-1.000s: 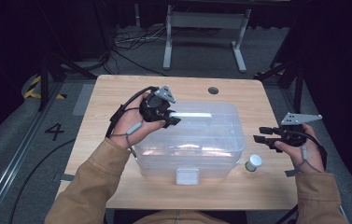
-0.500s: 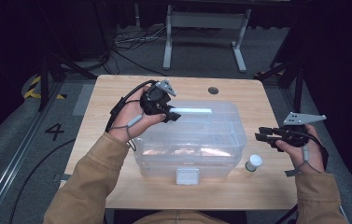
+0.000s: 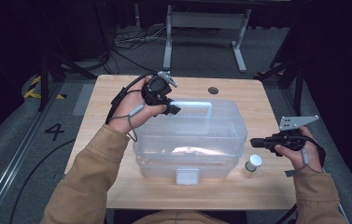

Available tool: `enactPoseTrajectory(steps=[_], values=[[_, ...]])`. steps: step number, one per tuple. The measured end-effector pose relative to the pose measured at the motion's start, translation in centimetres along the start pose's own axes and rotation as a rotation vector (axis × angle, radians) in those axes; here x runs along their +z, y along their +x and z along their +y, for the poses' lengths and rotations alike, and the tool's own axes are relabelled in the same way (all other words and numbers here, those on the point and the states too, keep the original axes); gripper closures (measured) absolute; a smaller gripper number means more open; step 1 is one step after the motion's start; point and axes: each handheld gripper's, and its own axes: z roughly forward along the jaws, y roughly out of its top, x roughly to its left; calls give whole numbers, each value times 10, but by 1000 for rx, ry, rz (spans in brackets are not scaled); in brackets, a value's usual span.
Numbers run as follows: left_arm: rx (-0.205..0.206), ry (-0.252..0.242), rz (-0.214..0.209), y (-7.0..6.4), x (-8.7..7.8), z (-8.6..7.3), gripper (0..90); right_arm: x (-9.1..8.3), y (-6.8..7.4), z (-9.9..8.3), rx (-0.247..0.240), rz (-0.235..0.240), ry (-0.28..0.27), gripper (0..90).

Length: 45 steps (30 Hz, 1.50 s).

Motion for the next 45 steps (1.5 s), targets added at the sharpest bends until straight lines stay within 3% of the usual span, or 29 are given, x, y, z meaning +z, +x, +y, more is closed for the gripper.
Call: enactPoseTrajectory(steps=[8,14,26,29,32,39,45], values=[[-9,-1,-4,3,-1,2,718,17,6,1,-32,77,64,900],[-7,3,-7,4,-1,2,718,24,14,6,-61,125,61,900],[-12,-10,-25,5,-2,0,698,26,24,12,-98,121,75,900],[-20,-63,-10,3,-10,-3,556,25,23,12,-97,112,70,900],[-15,-79,10,1,-15,-5,502,24,23,12,-92,109,64,900],[-41,-184,20,-2,-42,-15,520,21,23,13,-85,92,44,900],[-43,-213,30,-6,-60,-26,538,19,23,14,-76,83,17,900]])
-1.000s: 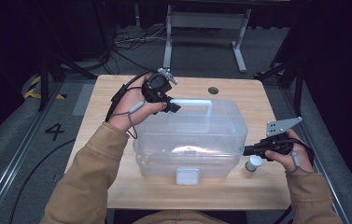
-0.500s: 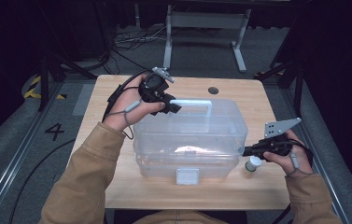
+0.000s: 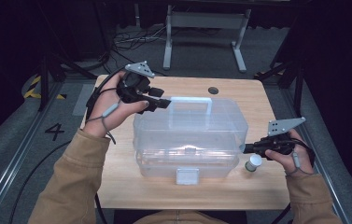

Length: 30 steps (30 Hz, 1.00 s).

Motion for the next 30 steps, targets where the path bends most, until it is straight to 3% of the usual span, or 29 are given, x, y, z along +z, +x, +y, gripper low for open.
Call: enactPoseTrajectory(steps=[13,16,24,30], values=[[8,-73,-6,-10,-28,-17,555,-6,0,5,36,-73,-110,900],[14,-94,-22,-13,-34,-22,554,-6,-1,4,49,-67,-134,900],[28,-104,-25,-21,-38,-37,551,-9,-1,6,64,-76,-215,900],[34,-115,-38,-29,-36,-43,562,-9,-1,8,73,-115,-261,900]])
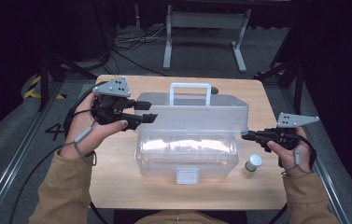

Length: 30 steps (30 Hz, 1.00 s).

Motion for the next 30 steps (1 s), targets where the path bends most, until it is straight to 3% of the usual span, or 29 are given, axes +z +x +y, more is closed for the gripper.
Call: enactPoseTrajectory(steps=[6,13,25,30], values=[[13,-44,4,-9,-2,-8,601,0,0,4,16,-24,-17,900],[3,-35,-19,-15,4,-22,635,1,-1,8,35,-52,-46,900],[-35,-34,-27,-11,23,-44,669,4,-3,15,58,-101,-98,900],[-81,-31,-18,-4,29,-55,704,4,-3,16,64,-113,-109,900]])
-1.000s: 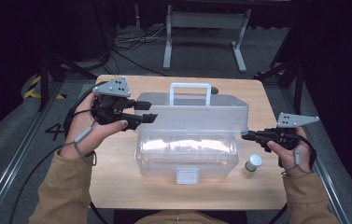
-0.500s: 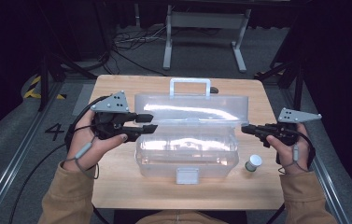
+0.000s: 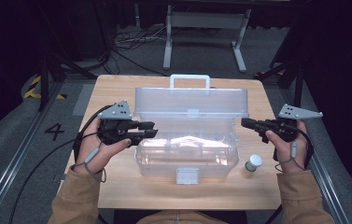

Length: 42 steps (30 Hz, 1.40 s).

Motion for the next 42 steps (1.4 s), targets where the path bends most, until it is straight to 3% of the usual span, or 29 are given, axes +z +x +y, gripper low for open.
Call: enactPoseTrajectory(steps=[7,15,22,29,32,42], values=[[-66,33,61,17,7,-14,758,0,0,0,2,2,0,900],[-136,-12,127,31,4,-23,821,0,0,-1,3,6,-3,900],[-136,-62,164,34,0,-24,848,0,0,-1,2,4,-6,900],[-141,-86,170,36,-3,-25,877,0,0,-1,3,9,-8,900],[-139,-80,186,38,-2,-24,885,1,0,-2,3,14,-14,900],[-138,-69,184,44,-3,-21,895,1,3,-3,-21,-3,11,900]])
